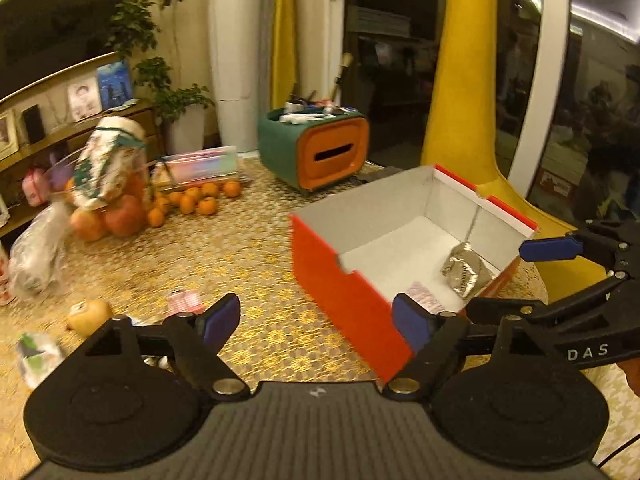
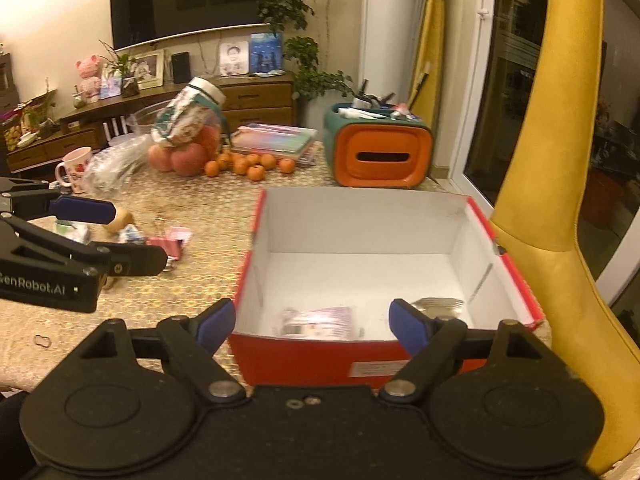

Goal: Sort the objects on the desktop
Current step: 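Withdraw both tools from the box back over the table, then reach left tool toward white-blue paper bag while right tool grasps plush doll head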

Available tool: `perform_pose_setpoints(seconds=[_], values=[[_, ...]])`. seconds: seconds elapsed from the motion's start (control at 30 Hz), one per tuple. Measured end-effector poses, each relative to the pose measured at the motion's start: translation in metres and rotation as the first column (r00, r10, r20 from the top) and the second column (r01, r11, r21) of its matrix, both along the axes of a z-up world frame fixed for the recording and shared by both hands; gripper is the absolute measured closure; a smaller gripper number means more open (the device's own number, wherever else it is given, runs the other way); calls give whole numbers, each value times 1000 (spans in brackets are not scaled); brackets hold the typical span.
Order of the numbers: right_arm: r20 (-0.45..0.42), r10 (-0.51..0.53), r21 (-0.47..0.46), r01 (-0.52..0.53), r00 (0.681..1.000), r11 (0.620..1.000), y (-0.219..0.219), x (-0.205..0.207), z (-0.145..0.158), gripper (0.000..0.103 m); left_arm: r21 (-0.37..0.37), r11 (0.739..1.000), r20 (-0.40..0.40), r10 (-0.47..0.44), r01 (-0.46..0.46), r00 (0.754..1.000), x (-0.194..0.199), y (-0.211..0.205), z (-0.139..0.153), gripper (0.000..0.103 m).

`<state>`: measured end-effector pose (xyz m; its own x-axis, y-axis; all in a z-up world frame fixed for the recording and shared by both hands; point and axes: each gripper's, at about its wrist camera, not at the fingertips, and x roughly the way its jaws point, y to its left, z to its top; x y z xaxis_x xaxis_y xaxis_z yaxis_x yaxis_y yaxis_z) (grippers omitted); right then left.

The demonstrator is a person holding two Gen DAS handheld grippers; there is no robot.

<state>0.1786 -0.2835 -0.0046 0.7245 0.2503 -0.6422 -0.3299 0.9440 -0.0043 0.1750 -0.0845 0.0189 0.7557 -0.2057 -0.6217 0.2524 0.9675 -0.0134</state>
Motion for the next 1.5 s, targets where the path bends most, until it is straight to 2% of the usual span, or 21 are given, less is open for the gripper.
perform_pose_setpoints(seconds=[0.1, 0.17, 0.23, 0.3, 0.63, 1.0, 1.33, 1.5], values=[[12, 18, 0, -18, 1000, 1000, 16, -6, 0, 14, -11, 1000, 9, 27, -27, 1000, -10, 20, 1, 16], [23, 32, 0, -32, 999, 999, 26, -10, 0, 12, -15, 999, 17, 50, -50, 999, -15, 34, 0, 6], [38, 44, -1, -44, 998, 999, 38, -15, 0, 8, -22, 997, 25, 70, -69, 997, -21, 50, -1, 0], [61, 58, 1, -58, 996, 998, 51, -20, 0, 1, -19, 996, 34, 89, -88, 995, -28, 64, -3, 0], [132, 149, -54, -143, 980, 988, 127, -39, -11, 1, -11, 979, 20, 202, -202, 979, -45, 145, -20, 0], [96, 179, -27, -177, 979, 984, 187, -34, -39, 1, 21, 955, 22, 295, -296, 955, -41, 211, -46, 0], [53, 188, -20, -188, 981, 982, 222, -13, -62, 1, 27, 936, -22, 352, -351, 936, -18, 248, -76, 0], [38, 204, -16, -204, 978, 979, 235, -1, -72, 1, 57, 926, -22, 375, -373, 927, -2, 260, -85, 0]])
